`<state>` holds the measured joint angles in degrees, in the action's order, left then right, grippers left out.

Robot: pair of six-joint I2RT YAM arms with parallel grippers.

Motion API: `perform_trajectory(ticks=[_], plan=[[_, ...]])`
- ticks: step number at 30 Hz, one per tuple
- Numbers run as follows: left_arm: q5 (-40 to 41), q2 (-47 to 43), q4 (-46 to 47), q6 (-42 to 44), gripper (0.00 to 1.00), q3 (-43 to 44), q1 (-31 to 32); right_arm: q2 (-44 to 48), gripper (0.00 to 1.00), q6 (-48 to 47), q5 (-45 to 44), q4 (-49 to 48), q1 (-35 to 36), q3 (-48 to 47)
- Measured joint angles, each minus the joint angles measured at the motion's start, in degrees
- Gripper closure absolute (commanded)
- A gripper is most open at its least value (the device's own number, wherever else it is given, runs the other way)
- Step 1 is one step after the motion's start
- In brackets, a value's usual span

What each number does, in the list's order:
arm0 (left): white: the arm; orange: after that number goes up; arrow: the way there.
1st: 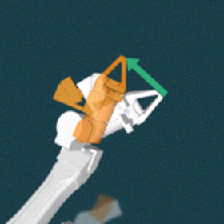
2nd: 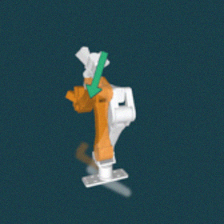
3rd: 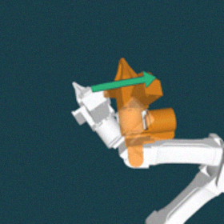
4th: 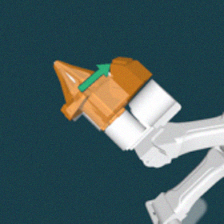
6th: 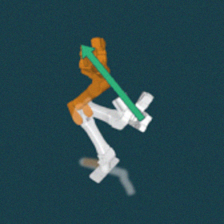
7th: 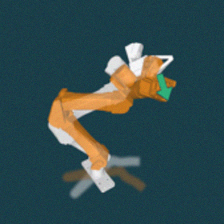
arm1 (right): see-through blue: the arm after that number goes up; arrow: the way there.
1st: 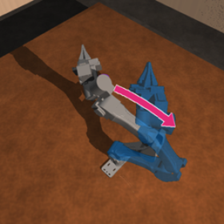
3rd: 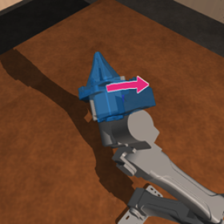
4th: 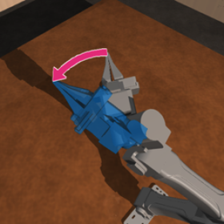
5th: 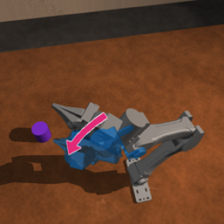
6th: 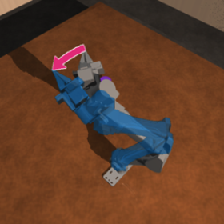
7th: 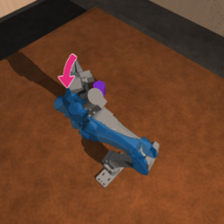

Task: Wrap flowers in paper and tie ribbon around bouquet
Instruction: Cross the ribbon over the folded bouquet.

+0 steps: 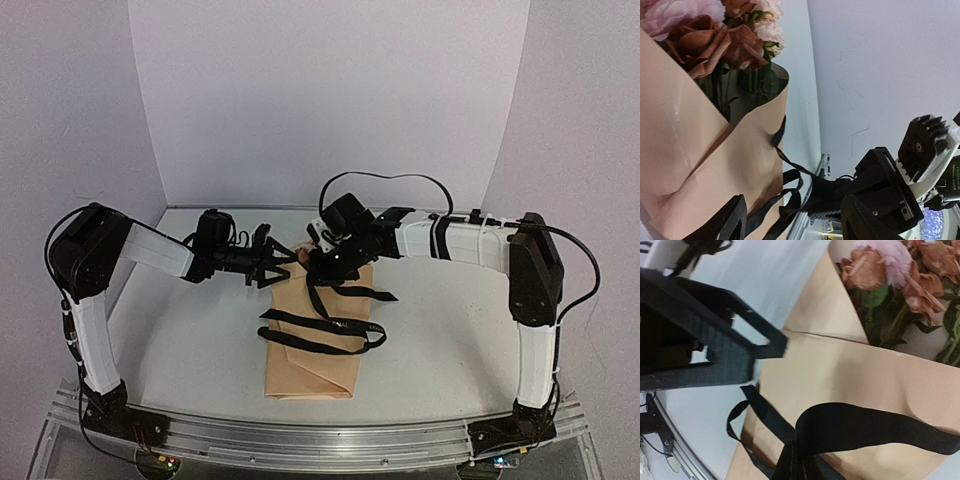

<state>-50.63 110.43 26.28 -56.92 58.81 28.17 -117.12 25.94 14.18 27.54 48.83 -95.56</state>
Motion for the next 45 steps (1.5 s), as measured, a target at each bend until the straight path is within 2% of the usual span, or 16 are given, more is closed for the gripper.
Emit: perform_trajectory(ticks=[6, 12, 21, 31, 35, 45], plan=[[15.21, -10.45, -23.89, 13.47, 0.36, -0.53, -0.09, 2.22, 1.00, 2.69, -4.95, 0.96, -2.04, 4.47], [21.99, -18.24, -32.96, 18.01, 0.38, -7.53, -0.03, 4.80, 1.00, 4.33, -6.69, 1.07, -3.55, 4.86], [19.03, -14.73, -32.05, 17.05, 0.39, -12.85, 1.11, 4.96, 1.00, 5.81, -6.72, 0.97, -3.73, 4.86], [13.02, -11.14, -22.20, 12.39, 0.53, -14.77, 1.17, 4.96, 1.00, 6.27, -6.72, 0.93, -4.19, 4.86], [12.14, -10.26, -19.71, 11.48, 0.63, -14.78, 1.17, 4.96, 1.00, 6.50, -6.72, 0.92, -4.38, 4.86], [11.47, -9.70, -19.01, 11.37, 0.99, -14.67, 1.18, 4.96, 1.00, 6.93, -6.69, 0.89, -4.56, 4.86]])
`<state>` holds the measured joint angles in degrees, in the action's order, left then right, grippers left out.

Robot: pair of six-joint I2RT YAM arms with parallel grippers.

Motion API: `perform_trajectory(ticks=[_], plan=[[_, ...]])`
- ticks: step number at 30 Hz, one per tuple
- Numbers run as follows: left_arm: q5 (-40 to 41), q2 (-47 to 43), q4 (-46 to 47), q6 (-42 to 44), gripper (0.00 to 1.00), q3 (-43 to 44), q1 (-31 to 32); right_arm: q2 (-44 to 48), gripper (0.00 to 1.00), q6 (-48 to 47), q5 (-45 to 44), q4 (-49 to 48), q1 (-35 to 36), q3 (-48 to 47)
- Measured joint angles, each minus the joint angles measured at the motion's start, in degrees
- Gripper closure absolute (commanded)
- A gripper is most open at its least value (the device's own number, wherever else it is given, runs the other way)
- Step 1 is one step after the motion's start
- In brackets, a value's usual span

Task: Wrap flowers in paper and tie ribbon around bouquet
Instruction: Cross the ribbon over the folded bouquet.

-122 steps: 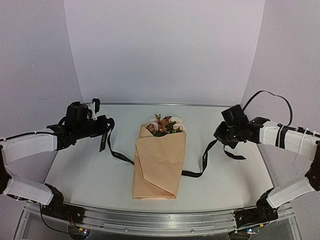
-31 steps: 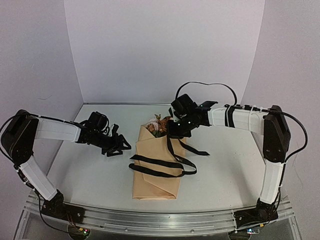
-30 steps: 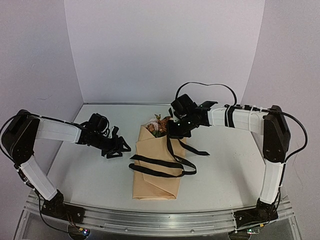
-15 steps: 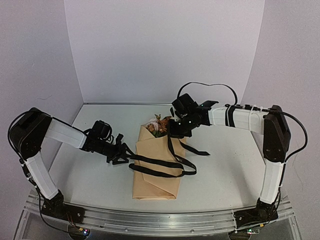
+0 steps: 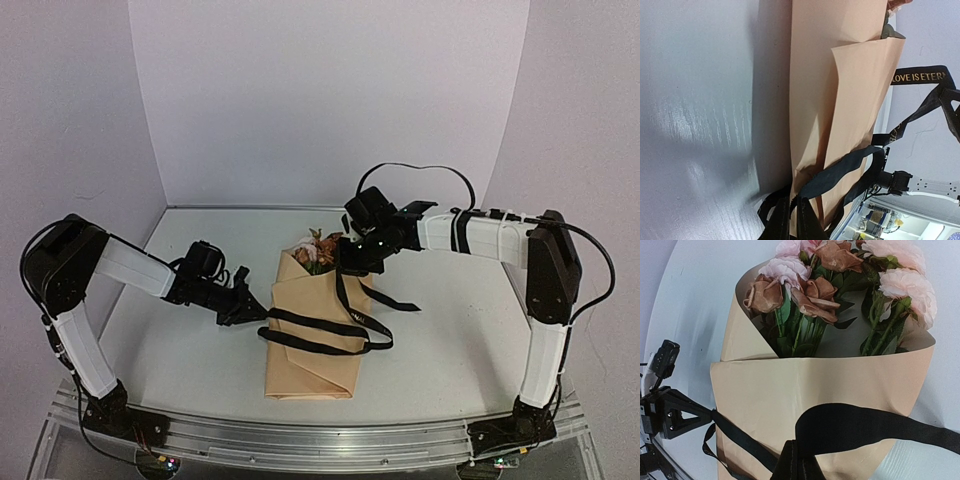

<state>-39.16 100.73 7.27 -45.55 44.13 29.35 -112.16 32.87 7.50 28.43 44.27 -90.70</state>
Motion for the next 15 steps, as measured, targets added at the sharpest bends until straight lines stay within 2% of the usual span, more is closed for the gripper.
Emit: perform_trajectory(ticks=[8, 12, 15], plan=[[0.73, -5.76, -6.30, 3.74, 1.00, 3.70, 0.12, 0.00, 1.00, 1.34, -0.62, -0.01, -0.89, 0.00], [0.66, -9.31, -9.03, 7.33, 1.00, 11.28, 1.95, 0.02, 1.00, 3.38, -0.01, -0.08, -3.43, 0.46], [-0.10, -9.01, -10.73, 11.05, 1.00, 19.62, 6.66, 0.02, 1.00, 4.50, 1.92, -0.05, -6.14, 0.50]])
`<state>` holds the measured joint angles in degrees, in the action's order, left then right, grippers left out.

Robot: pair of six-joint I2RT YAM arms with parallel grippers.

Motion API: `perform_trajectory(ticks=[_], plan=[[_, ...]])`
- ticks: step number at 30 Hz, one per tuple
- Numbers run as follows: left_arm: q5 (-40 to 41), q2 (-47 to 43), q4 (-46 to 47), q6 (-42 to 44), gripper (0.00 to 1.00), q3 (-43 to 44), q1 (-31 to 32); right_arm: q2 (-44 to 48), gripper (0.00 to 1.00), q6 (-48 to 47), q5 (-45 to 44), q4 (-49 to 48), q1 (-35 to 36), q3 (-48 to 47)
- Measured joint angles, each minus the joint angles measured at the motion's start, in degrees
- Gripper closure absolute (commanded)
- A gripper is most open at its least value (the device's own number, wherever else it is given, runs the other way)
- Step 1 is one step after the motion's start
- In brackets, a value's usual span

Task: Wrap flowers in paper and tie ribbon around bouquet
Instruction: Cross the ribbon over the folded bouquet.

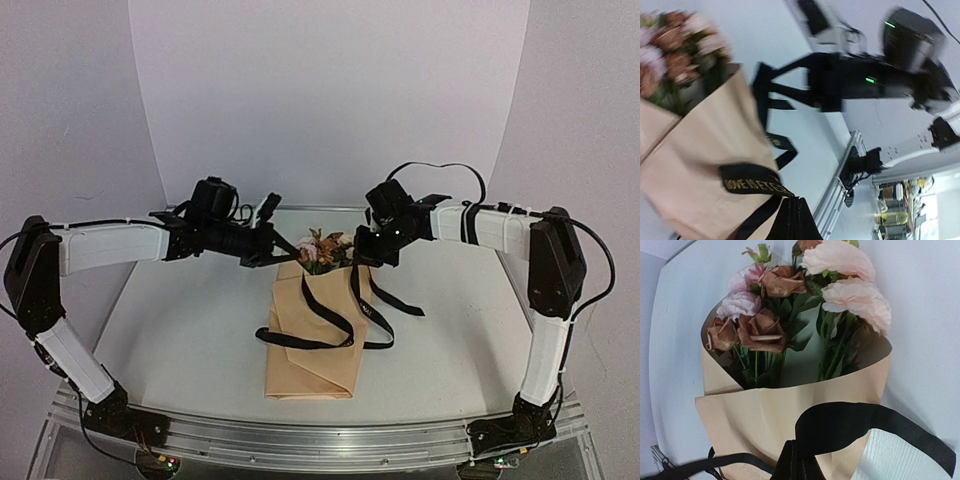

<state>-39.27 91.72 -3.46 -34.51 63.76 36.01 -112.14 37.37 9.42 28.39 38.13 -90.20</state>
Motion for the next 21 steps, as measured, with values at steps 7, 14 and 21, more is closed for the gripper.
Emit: perform_trajectory(ticks=[7, 14, 21], plan=[[-4.52, 11.93, -5.88, 11.30, 1.00, 24.04, 16.69, -0.02, 1.00, -0.03, 6.30, 0.00, -3.98, -1.20], [-7.22, 27.80, -15.09, 20.64, 0.94, 41.97, 26.66, -0.13, 1.00, -1.19, 11.54, -0.05, -4.79, -2.07], [-0.82, 33.45, -17.56, 20.23, 0.58, 43.64, 27.14, -0.81, 1.00, -2.15, 13.95, -0.03, -5.23, -2.54]])
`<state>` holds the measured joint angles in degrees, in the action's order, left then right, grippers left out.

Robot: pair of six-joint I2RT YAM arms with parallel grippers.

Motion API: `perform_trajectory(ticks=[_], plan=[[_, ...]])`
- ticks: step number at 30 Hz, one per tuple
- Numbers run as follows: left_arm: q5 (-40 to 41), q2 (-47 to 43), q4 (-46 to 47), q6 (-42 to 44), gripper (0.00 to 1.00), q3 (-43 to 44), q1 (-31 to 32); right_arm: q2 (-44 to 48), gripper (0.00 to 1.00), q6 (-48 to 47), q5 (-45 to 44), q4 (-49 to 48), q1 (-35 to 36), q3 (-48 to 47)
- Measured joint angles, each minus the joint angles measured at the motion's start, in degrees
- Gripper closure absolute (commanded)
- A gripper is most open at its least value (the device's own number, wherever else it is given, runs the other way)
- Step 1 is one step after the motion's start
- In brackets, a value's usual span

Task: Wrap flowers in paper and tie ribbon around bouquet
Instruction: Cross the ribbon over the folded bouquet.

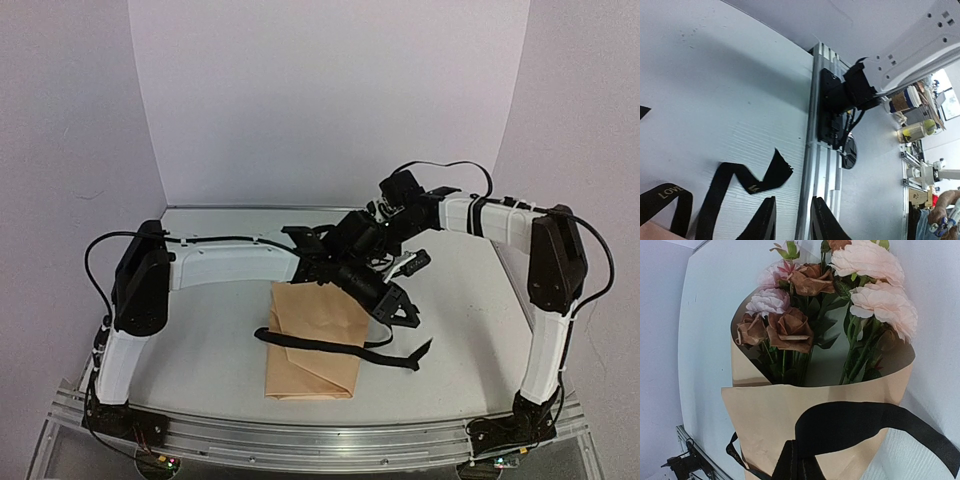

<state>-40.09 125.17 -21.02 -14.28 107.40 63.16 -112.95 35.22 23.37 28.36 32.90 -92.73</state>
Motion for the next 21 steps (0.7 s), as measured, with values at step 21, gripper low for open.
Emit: perform_trajectory(ticks=[21], plan=[[14.46, -42.33, 11.06, -12.67, 0.46, -51.40, -17.48, 8.22, 1.00, -2.57, -2.29, -3.29, 4.71, 6.99]])
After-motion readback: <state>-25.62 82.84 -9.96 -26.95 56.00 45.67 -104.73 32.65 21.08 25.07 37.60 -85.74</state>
